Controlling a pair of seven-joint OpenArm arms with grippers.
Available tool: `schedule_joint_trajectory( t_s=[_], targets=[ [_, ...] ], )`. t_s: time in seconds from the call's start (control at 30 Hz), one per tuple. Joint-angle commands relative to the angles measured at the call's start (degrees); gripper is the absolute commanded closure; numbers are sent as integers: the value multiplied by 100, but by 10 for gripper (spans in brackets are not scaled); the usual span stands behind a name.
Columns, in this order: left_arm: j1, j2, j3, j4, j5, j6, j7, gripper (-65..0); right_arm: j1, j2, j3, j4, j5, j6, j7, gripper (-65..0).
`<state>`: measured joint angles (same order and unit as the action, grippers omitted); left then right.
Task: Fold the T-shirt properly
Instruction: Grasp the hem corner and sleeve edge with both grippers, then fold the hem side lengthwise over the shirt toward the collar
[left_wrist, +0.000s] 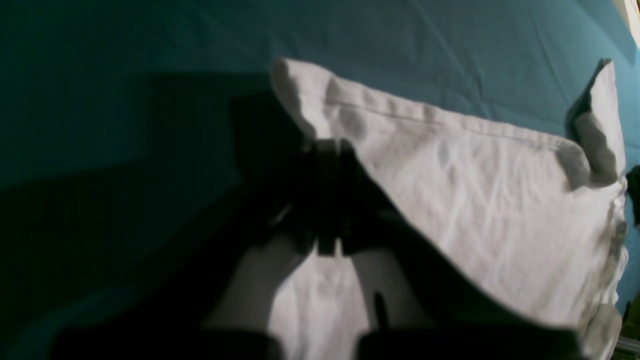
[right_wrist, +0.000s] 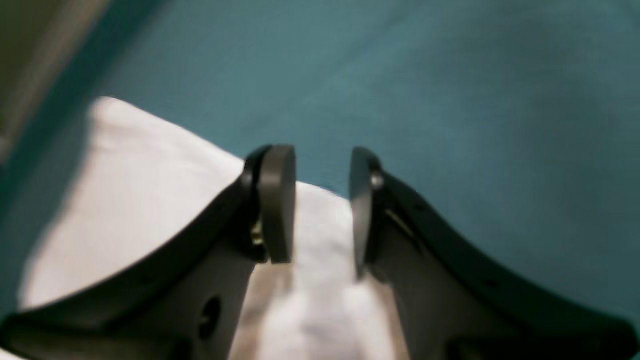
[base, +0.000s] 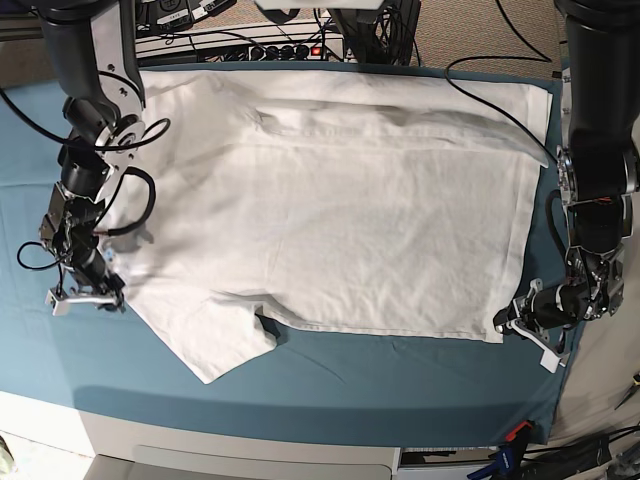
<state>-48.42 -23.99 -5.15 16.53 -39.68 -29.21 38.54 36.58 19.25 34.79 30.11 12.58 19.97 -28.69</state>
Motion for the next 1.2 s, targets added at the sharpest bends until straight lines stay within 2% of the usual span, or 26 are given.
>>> schedule_joint_trajectory(
  t_s=[0.0, 0.2, 0.4, 0.5, 0.77, 0.83, 0.9, 1.03, 1.1, 1.17],
  targets=[
    [-219, -79, -7, 90, -96, -74, -46, 0, 83, 142, 2, 96, -11, 52, 170, -194],
    [-221, -79, -7, 90, -98, -87, -48, 0, -282, 118, 4, 96, -7, 59, 275, -194],
    [-221, -76, -7, 90, -98, -87, -50, 0, -417, -59, -22, 96, 299, 361, 175, -194],
    [-221, -81, -7, 90, -98, -87, -52, 0, -415, -66, -315, 96, 452, 380, 179, -194],
    [-219, -79, -7, 90, -98, -90, -70, 0, -400, -66, -1523, 96, 398, 378, 330, -190],
    [-221, -79, -7, 90, -96, -87, -68, 0, -400, -66, -1685, 96, 223, 376, 452, -114],
    [-221, -79, -7, 90, -96, -87, -63, 0, -402, -63, -1746, 96, 13, 376, 575, 0],
    [-219, -83, -7, 90, -101, -92, -37, 0, -402, -31, -1744, 96, -192, 380, 868, 0],
    [-221, -96, -7, 90, -105, -297, 31, 0, -413, -2, -1744, 175, -221, 398, 874, 0],
    [-219, -133, -7, 109, -197, -459, 162, 0, -444, 44, -1746, 319, -286, 693, 855, 0]
  ],
)
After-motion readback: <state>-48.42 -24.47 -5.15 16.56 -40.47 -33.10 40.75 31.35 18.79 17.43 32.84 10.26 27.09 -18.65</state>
